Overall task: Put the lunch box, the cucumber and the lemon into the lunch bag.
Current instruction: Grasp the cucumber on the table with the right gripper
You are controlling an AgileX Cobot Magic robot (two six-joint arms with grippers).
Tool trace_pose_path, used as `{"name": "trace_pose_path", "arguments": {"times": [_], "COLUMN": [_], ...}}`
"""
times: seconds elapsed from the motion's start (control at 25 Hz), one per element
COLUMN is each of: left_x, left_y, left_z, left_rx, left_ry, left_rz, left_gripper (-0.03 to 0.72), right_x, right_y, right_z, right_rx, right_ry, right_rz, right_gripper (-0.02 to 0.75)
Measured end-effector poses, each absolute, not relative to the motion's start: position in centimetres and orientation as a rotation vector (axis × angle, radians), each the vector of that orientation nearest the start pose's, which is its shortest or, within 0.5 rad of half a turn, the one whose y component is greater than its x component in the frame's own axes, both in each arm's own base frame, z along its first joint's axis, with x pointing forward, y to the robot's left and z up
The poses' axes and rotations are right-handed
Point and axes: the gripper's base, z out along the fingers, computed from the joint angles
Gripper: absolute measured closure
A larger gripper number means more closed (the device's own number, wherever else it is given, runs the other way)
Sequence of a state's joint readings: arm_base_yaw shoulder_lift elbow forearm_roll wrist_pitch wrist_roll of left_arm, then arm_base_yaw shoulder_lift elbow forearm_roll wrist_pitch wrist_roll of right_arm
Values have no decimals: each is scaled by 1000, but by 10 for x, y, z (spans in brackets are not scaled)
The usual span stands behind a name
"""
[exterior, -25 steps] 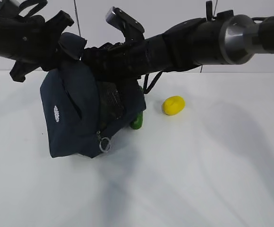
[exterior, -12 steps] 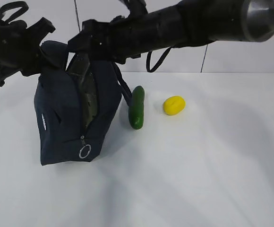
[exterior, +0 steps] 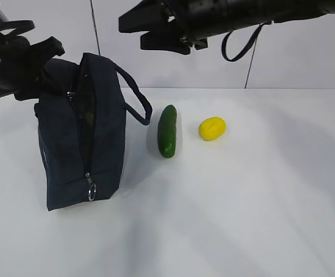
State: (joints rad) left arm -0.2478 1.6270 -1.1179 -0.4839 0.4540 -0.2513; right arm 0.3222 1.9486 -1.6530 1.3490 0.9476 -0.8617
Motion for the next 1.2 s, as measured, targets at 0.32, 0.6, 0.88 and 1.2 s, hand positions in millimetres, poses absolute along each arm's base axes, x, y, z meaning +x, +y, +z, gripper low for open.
{"name": "trace_pose_path", "arguments": {"times": [0.32, 0.6, 0.88, 1.2], "left_x": [337, 337, 336, 333], "left_y": [-96, -96, -97, -97], "left_z": [252, 252, 254, 263], "left_rx": [-445, -444, -470, -467], "left_ry": [2477, 2482, 2473, 2450], "left_rz": [-630, -630, -659, -674], "left_gripper": [685, 685, 685, 685], "right_x": [400, 405, 416, 428], "right_y": [152, 127, 107, 116], "right_z": [299, 274, 264, 244], "right_rx": [-533, -549, -584, -380], "right_ry": [2301, 2549, 2579, 2595], "right_rz": [1289, 870, 477, 652], "right_gripper": [240, 265, 180, 167]}}
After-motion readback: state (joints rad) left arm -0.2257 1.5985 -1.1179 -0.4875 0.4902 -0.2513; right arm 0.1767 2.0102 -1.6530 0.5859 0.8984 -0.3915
